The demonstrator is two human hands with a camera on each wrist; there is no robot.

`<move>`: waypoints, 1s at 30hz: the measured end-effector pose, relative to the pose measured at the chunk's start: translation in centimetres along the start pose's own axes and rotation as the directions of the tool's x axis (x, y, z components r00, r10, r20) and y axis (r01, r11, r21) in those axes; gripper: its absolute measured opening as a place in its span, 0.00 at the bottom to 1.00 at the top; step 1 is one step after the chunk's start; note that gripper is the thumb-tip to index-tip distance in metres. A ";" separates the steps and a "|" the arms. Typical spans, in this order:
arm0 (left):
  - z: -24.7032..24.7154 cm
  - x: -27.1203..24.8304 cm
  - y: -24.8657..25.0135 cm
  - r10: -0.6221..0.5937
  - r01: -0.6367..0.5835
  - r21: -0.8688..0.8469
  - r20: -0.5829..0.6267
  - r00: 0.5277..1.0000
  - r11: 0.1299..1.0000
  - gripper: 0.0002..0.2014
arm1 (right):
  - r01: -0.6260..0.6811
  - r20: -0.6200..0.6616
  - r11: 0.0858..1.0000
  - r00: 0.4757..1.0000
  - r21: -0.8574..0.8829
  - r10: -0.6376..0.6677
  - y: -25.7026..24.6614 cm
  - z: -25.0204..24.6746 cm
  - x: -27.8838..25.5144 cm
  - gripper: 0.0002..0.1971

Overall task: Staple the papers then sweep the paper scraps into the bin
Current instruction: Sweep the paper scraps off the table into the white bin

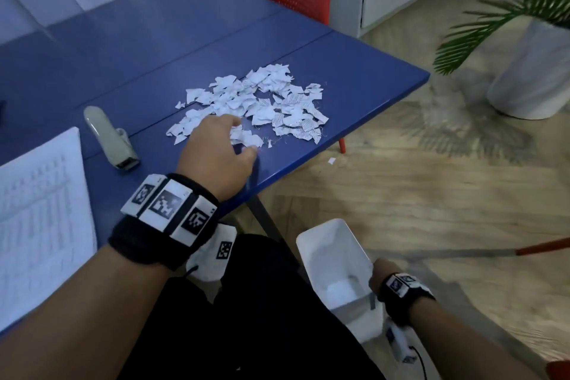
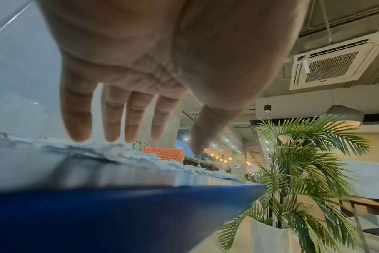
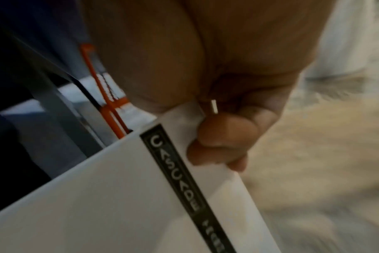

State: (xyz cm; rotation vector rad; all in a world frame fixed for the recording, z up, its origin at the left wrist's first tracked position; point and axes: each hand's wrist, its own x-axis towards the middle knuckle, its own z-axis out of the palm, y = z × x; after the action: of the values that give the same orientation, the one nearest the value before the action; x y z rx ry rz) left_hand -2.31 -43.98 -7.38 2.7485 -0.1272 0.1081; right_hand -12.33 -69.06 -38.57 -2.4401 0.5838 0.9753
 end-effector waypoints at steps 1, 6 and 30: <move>-0.1 -0.1 0.1 -0.021 0.020 0.037 0.033 0.999 0.999 0.28 | 0.010 -0.009 1.000 1.000 -0.021 -0.010 -1.1 -1.7 -1.0 0.09; 0.3 -1.0 0.3 -0.035 0.013 0.114 0.194 0.980 0.993 0.27 | 0.115 -0.123 0.980 0.983 -0.160 -0.136 -5.3 -9.4 -5.8 0.10; 2.6 -6.4 4.3 0.442 -0.440 -0.176 -0.031 0.896 0.881 0.19 | 0.326 -0.188 0.937 0.920 -0.123 -0.345 -9.6 -19.2 -17.3 0.06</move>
State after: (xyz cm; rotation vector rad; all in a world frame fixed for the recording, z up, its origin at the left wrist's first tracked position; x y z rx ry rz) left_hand -8.93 -48.43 -8.81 2.4913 -0.7324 0.1955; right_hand -8.47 -67.91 -11.33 -2.6245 0.1741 0.6227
